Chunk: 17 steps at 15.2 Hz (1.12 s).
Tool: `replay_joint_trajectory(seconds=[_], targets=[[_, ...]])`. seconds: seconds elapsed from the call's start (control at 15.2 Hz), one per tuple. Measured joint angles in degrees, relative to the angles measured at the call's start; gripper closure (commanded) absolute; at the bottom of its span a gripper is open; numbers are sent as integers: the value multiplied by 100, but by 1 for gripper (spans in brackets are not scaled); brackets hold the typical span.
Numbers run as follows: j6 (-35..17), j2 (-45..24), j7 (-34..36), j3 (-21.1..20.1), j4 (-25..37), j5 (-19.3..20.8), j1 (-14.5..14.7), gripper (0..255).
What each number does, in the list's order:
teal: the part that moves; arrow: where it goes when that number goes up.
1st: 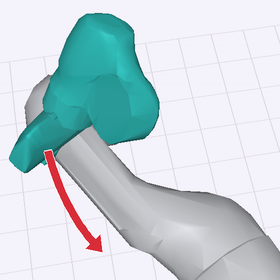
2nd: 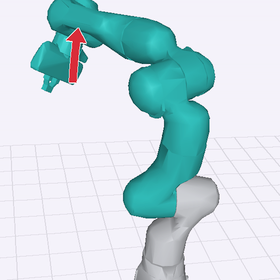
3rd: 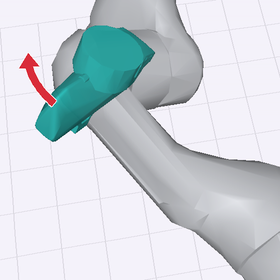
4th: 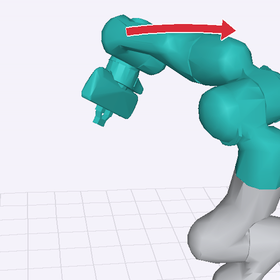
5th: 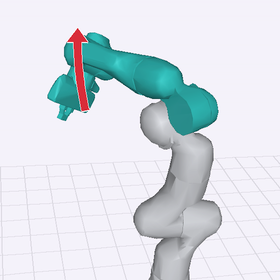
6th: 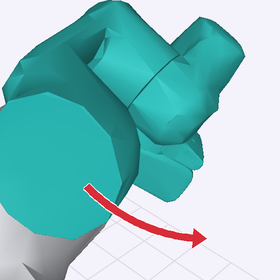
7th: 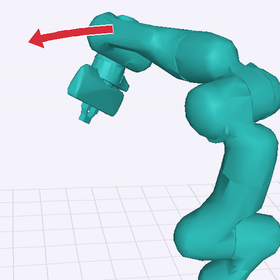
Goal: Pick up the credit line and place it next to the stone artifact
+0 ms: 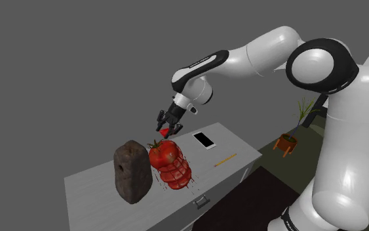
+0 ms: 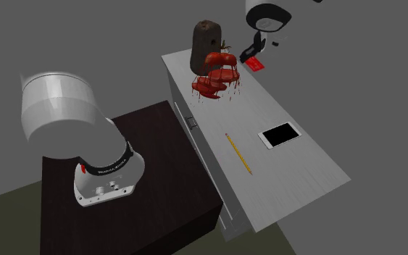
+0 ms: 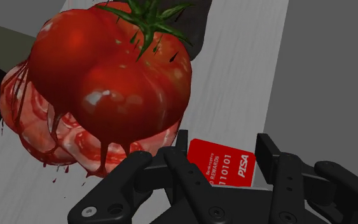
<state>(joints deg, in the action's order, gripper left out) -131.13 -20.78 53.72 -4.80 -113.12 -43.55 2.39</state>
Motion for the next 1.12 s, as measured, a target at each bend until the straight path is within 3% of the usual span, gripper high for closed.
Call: replay_joint_trajectory(seconds=[1.12], targets=[[-776,-890,-740,-120,155,-467,-85,255]])
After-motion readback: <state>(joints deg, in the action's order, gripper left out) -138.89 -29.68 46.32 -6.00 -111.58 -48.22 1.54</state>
